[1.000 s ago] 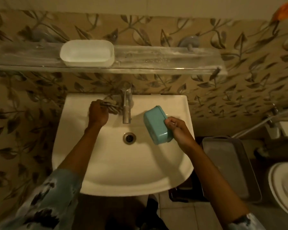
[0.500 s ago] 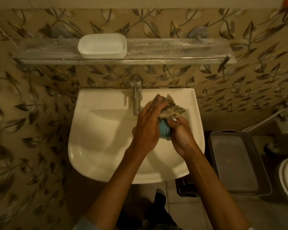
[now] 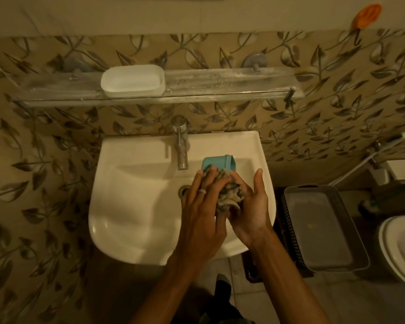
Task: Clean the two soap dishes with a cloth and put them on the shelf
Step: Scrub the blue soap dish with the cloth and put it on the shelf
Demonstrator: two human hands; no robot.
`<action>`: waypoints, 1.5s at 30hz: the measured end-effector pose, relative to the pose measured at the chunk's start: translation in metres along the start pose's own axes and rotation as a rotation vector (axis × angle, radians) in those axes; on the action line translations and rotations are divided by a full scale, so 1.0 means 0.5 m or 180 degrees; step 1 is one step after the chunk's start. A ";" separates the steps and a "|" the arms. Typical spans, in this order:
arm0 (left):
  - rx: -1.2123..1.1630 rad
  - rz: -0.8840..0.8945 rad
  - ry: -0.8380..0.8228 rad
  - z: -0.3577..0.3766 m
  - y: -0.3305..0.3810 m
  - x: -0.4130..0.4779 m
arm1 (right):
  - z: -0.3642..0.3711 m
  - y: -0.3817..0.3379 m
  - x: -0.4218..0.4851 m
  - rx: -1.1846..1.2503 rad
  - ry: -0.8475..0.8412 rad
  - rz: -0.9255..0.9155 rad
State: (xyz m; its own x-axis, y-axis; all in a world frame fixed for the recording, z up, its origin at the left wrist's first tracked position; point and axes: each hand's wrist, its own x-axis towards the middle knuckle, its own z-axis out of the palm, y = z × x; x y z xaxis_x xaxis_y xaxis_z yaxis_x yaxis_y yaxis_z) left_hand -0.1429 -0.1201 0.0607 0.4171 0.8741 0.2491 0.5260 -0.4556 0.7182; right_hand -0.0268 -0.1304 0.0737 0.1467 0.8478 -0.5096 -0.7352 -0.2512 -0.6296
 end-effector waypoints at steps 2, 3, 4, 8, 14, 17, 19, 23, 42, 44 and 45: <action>0.0210 -0.0012 -0.0204 -0.013 0.008 0.048 | 0.009 -0.006 -0.010 -0.0023 -0.0121 -0.0064; 0.0182 -0.0136 -0.0302 -0.022 0.011 0.073 | 0.013 -0.008 -0.014 0.0014 -0.0173 -0.0059; 0.0068 -0.0314 -0.0406 -0.030 0.012 0.099 | 0.013 -0.010 -0.017 0.0039 -0.0206 -0.0055; -0.0322 -0.0634 -0.0608 -0.043 0.020 0.140 | 0.017 -0.024 -0.015 0.0198 -0.0310 -0.0013; 0.0028 0.0327 -0.0042 -0.009 0.010 -0.026 | 0.019 -0.079 -0.007 0.0553 -0.0271 -0.0024; -0.0148 0.0426 0.0203 -0.015 0.006 -0.030 | 0.028 -0.067 -0.014 0.0170 -0.0434 0.0060; -0.0016 0.0446 0.0247 -0.031 0.019 -0.006 | 0.033 -0.055 -0.022 -0.0238 -0.0506 0.0051; -0.0148 -0.0201 0.0086 -0.082 0.026 0.068 | 0.040 -0.041 -0.046 -0.1128 -0.0579 0.0153; -0.0619 -0.0111 0.0505 -0.125 0.092 -0.013 | 0.069 0.031 -0.047 -0.2215 0.0267 -0.2234; -0.0232 -0.0006 0.0448 -0.096 0.109 -0.014 | 0.074 0.049 -0.052 -0.1685 0.0562 -0.2472; -0.0387 -0.0190 0.0476 -0.093 0.102 -0.005 | 0.071 0.046 -0.050 -0.1503 0.0621 -0.2639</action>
State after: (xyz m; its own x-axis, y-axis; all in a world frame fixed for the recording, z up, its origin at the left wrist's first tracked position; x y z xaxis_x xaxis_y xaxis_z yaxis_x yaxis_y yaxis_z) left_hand -0.1515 -0.1380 0.1268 0.2685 0.9183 0.2909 0.4493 -0.3865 0.8054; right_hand -0.0708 -0.1410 0.0929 0.6365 0.7585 0.1401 -0.0144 0.1933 -0.9810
